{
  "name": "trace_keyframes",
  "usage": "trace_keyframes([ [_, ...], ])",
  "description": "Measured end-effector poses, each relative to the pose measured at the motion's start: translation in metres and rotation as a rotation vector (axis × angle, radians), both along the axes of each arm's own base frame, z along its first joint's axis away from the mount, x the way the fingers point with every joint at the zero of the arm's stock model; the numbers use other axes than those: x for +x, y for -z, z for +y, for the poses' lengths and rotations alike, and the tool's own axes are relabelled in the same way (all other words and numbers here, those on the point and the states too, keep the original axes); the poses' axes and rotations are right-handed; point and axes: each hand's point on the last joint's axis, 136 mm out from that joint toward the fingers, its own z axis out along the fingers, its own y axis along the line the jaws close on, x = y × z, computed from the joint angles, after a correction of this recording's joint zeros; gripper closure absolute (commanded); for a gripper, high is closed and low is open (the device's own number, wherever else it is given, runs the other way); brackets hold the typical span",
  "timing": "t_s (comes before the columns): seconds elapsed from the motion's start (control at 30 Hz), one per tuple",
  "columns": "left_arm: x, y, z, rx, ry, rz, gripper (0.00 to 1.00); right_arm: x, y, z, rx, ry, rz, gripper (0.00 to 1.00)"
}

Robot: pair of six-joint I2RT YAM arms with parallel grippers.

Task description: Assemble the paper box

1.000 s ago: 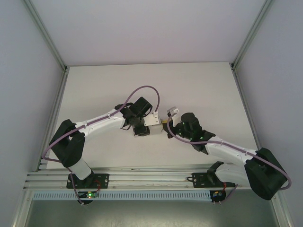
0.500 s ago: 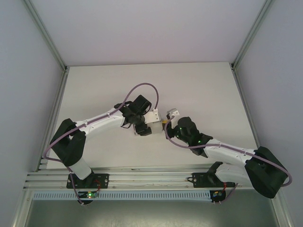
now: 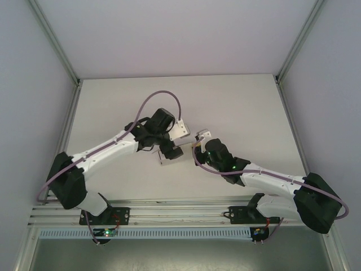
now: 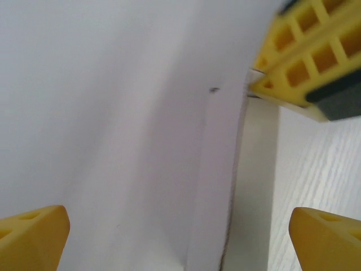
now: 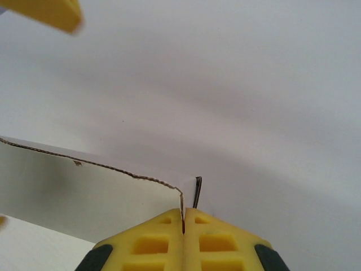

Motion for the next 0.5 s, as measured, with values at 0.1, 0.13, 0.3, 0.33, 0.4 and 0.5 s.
trace_keyframes([
  [0.1, 0.008, -0.024, 0.017, -0.039, -0.169, -0.042, 0.00, 0.002, 0.000, -0.005, -0.003, 0.041, 0.015, 1.00],
  [0.13, 0.008, -0.032, 0.024, -0.054, -0.236, -0.054, 0.01, 0.003, 0.000, -0.006, -0.003, 0.055, 0.021, 1.00],
  [0.3, -0.010, -0.039, 0.058, -0.100, -0.473, -0.057, 0.11, 0.006, 0.001, -0.007, -0.007, 0.093, 0.046, 1.00],
  [0.33, -0.016, -0.033, 0.062, -0.098, -0.491, -0.044, 0.17, 0.006, 0.000, -0.005, -0.009, 0.097, 0.052, 1.00],
  [0.4, -0.025, -0.020, 0.068, -0.089, -0.526, -0.003, 0.25, 0.006, 0.000, -0.003, -0.017, 0.100, 0.061, 1.00],
  [0.5, -0.031, -0.005, 0.070, -0.080, -0.551, 0.039, 0.32, 0.004, 0.000, 0.002, -0.026, 0.098, 0.072, 1.00],
])
